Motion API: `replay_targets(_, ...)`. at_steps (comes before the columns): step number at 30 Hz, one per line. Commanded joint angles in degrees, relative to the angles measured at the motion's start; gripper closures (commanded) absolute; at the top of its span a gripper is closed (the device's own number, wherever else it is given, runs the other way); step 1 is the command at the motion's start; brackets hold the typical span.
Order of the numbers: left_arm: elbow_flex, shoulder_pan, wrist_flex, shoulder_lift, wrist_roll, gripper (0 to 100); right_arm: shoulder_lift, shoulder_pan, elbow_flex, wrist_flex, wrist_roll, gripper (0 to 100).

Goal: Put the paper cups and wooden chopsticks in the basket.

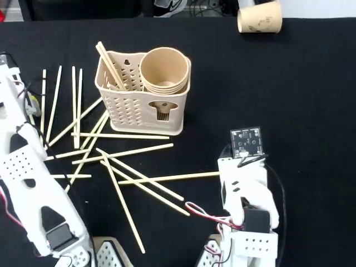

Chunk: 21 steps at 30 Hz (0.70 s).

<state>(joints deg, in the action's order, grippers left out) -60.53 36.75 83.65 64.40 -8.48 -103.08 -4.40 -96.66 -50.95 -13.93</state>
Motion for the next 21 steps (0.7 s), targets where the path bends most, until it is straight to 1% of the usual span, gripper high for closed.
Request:
replay_targets(1,-10.9,-1.6,4.5,6.9,-0.3,82,-4.1,-0.8,0.1,0.1,-0.6,98.2)
replay_targets(3,-15.6,-1.5,6.8,9.0,-0.3,88,-4.1,-0.8,0.1,0.1,-0.6,98.2)
replay_targets(5,-20.6,-1.5,9.1,10.7,-0.4,97,-4.1,-0.8,0.1,0.1,-0.6,98.2)
replay_targets(7,-26.2,-1.5,12.7,12.2,-0.3,95,-4.1,-0.8,0.1,0.1,-0.6,98.2)
replay_targets(9,-33.4,-1.5,16.0,13.4,-0.1,98,-4.1,-0.8,0.1,0.1,-0.6,98.2)
replay_targets(10,-35.8,-1.5,17.2,13.6,-0.1,97,-4.1,-0.8,0.1,0.1,-0.6,98.2)
replay_targets(16,-34.9,-1.5,17.3,7.5,0.2,97,-4.1,-0.7,0.1,0.2,-0.6,98.2)
replay_targets(21,-33.4,-1.1,17.6,2.6,5.2,97,-4.1,-0.6,0.1,0.3,-0.6,98.2)
